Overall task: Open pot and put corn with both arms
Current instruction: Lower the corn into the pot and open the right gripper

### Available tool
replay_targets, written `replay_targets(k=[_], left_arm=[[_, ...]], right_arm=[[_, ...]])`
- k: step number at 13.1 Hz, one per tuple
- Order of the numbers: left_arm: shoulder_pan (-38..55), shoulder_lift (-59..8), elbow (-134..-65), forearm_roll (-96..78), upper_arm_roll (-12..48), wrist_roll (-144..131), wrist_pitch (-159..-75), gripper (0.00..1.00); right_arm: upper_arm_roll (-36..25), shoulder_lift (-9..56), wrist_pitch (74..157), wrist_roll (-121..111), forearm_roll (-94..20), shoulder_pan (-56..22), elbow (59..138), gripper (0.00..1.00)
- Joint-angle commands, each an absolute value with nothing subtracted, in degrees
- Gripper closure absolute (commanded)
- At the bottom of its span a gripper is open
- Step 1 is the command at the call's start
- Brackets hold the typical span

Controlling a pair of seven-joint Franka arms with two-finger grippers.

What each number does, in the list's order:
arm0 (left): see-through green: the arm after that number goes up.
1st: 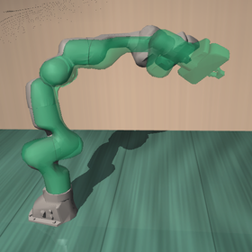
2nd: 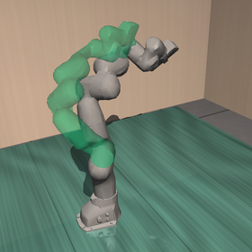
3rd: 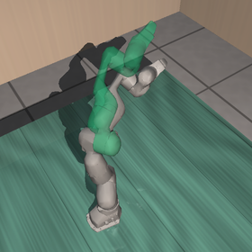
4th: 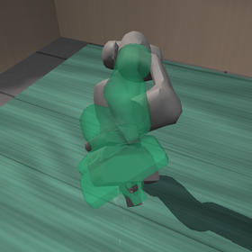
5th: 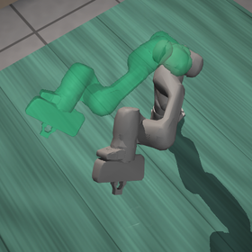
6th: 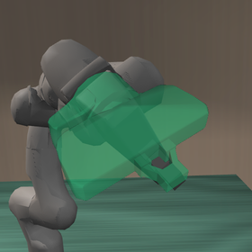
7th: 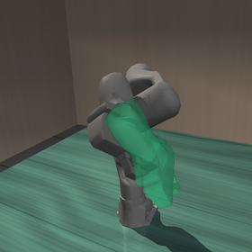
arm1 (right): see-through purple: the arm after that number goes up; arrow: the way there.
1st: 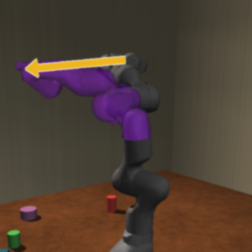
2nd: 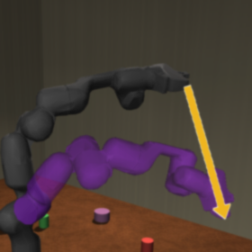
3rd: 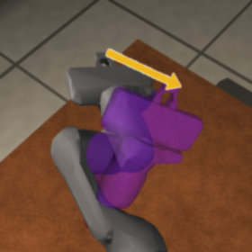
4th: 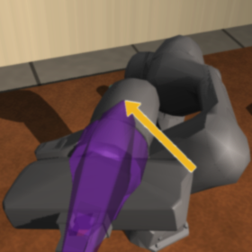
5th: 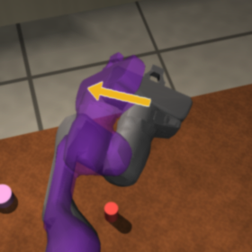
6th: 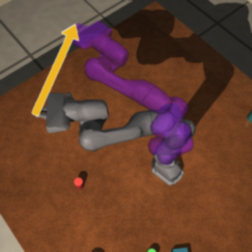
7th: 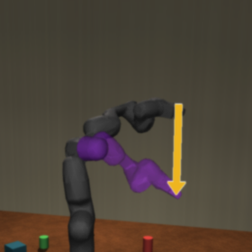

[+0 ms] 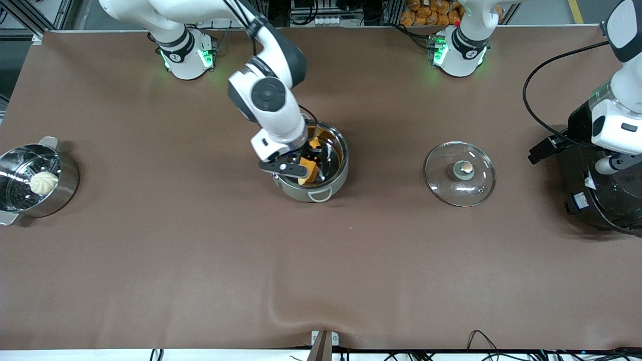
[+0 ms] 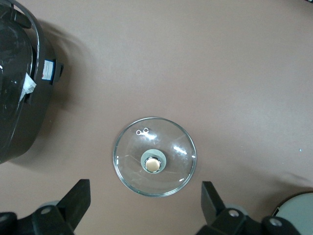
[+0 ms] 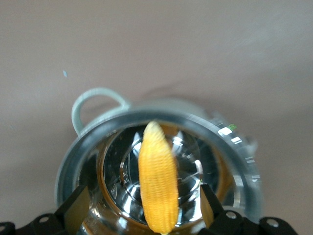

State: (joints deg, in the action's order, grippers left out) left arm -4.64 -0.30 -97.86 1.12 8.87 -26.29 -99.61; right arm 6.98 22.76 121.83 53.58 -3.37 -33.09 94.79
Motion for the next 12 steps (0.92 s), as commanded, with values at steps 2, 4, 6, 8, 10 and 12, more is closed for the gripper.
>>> replay_targets(k=[2,4,6,8,10,12], left_arm=[[-4.83,-0.17,-94.40,0.62,9.32,-23.20,-94.05,0.00],[-4.83,-0.09,-93.26,0.53,9.58,-22.85,-92.73,0.00],[-5.10,-0.35,-90.98,0.35,9.49,-21.81,-90.28,0.00],[-4.75,-0.88,-88.52,0.09,9.49,-17.25,-88.34,0.00],[-4.04,-3.15,-84.21,0.00,8.88,-16.61,-83.43,0.00],[-4.22,-3.08,-83.94,0.35,9.23,-16.35,-83.32,0.00]], right_arm=[[7.56,10.83,110.95,49.87,-3.52,-24.72,96.15,0.00],[7.56,6.35,104.89,39.08,-3.43,-19.10,95.89,0.00],[7.38,3.62,97.77,30.63,-2.82,-13.38,92.57,0.00],[4.86,1.77,93.35,20.27,-2.55,-9.68,89.92,0.00],[-1.46,-0.17,93.25,11.73,-2.72,-9.58,89.91,0.00],[-6.57,-1.05,92.90,4.34,-2.64,-9.41,90.09,0.00]])
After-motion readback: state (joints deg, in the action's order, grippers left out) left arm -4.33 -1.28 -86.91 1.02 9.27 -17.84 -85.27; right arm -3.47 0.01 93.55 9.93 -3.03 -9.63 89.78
